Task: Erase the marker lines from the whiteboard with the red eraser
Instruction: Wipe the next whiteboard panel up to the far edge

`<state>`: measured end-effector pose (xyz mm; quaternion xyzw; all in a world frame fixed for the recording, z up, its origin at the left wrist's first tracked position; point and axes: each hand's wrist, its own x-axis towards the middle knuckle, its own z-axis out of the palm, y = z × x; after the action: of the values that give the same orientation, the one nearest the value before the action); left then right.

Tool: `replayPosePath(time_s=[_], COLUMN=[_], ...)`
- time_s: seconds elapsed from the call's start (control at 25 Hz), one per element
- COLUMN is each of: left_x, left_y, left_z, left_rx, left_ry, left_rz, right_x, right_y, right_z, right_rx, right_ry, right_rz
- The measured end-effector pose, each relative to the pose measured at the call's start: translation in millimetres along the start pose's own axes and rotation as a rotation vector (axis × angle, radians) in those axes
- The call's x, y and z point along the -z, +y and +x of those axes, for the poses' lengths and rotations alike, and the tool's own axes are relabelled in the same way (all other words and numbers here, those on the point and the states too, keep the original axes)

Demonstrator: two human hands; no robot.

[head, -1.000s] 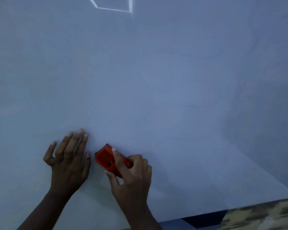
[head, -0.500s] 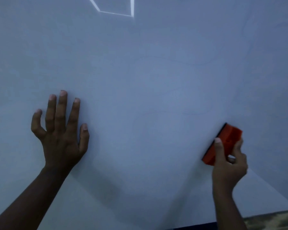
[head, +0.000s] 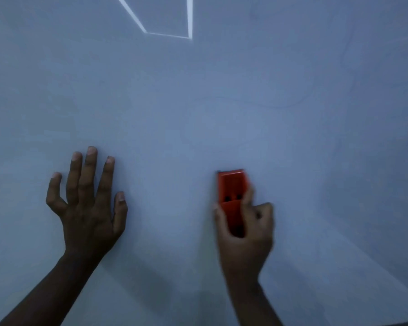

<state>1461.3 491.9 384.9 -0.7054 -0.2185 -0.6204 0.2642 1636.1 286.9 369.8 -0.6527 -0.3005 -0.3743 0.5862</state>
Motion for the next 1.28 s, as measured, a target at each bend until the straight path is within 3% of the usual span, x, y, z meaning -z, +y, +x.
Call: replayPosePath(time_s=[0.16, 0.36, 0.52, 0.72, 0.88, 1.04, 1.28], left_x=[2, 4, 11, 13, 6, 5, 6], left_y=[-2, -4, -4, -20, -16, -14, -11], left_z=[2, 3, 10, 79, 100, 95, 98], left_rx=[-0.024, -0.023, 0.001, 0.158, 0.130, 0.127, 0.109], left_ry=[-0.009, -0.011, 0.000, -0.003, -0.019, 0.007, 0.018], left_rz=[-0.002, 0.015, -0.012, -0.144, -0.093, -0.034, 0.016], right_x=[-34, -32, 10, 83, 96, 53, -20], right_y=[-65, -74, -12, 81, 92, 33, -79], right_z=[-21, 19, 78, 157, 203, 198, 112], right_rx=[0.310, 0.388, 0.122, -0.132, -0.236, -0.045, 0.333], right_ry=[-0.154, -0.065, 0.093, 0.257, 0.344, 0.329, 0.051], right_rz=[-0.036, -0.043, -0.034, -0.018, 0.143, 0.005, -0.022])
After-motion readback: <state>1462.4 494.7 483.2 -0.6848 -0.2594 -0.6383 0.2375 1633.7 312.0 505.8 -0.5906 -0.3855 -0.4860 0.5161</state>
